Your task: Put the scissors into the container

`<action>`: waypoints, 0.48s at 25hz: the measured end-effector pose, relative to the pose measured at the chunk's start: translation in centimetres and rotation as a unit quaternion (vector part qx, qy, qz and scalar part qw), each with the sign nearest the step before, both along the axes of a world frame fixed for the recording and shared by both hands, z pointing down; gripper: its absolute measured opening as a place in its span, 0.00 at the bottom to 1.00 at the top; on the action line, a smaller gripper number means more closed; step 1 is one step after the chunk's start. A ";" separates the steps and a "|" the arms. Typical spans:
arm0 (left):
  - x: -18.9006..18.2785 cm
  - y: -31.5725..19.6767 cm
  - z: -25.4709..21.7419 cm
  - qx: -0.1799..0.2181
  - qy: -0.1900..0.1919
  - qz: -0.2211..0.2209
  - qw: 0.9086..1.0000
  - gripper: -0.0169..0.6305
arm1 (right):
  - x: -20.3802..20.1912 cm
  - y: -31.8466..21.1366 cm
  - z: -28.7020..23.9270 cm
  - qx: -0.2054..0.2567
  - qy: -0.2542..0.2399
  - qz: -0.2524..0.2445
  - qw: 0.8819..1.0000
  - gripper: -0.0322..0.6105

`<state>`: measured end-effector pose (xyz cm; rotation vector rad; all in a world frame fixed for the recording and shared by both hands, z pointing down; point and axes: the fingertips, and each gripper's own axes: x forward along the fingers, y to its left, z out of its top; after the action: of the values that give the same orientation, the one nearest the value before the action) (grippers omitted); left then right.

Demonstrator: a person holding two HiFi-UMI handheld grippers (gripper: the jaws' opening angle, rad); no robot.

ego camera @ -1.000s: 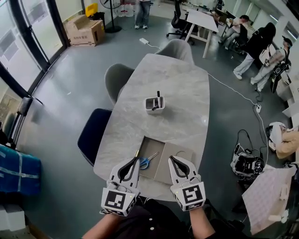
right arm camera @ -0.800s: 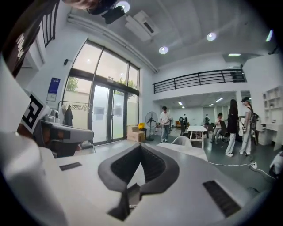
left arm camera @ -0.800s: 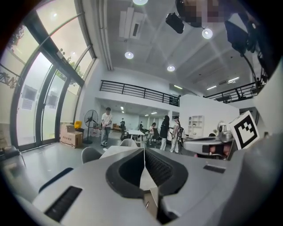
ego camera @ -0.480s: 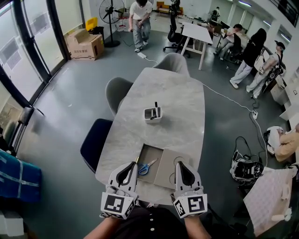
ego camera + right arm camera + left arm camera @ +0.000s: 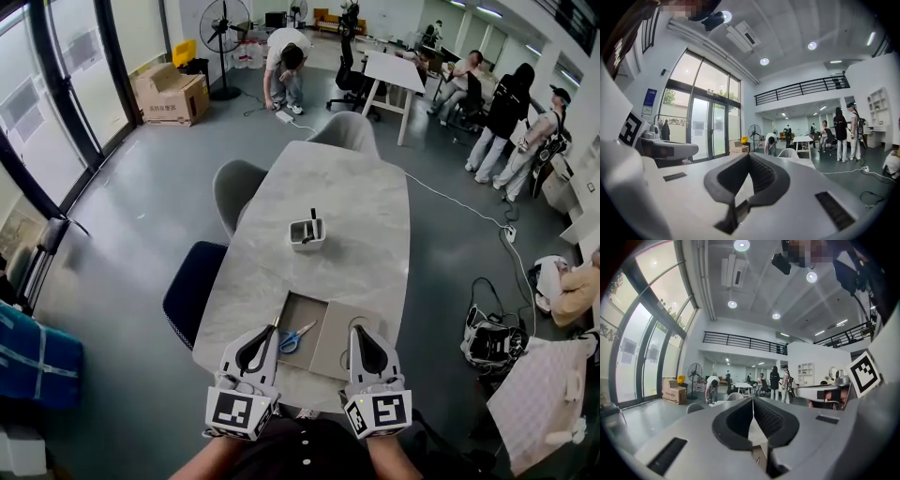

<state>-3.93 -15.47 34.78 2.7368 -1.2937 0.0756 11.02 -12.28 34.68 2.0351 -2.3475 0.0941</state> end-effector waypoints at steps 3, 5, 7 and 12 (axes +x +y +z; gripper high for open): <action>-0.1 0.0 0.2 -0.003 0.002 -0.002 1.000 0.05 | -0.2 0.0 0.2 -0.001 0.004 -0.001 1.000 0.05; -0.3 0.0 0.2 -0.002 0.002 -0.006 1.000 0.05 | -0.3 0.1 0.3 -0.001 0.003 -0.002 1.000 0.04; -0.4 -0.1 0.1 -0.002 0.002 -0.006 1.000 0.05 | -0.3 0.2 0.4 0.000 0.001 -0.003 1.000 0.04; -0.7 -0.2 0.2 0.000 0.001 -0.008 1.000 0.05 | -0.5 0.2 0.1 0.003 0.001 0.000 1.000 0.04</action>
<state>-4.67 -15.64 35.00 2.7266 -1.3144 0.0715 10.52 -12.09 34.78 2.0367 -2.3511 0.0852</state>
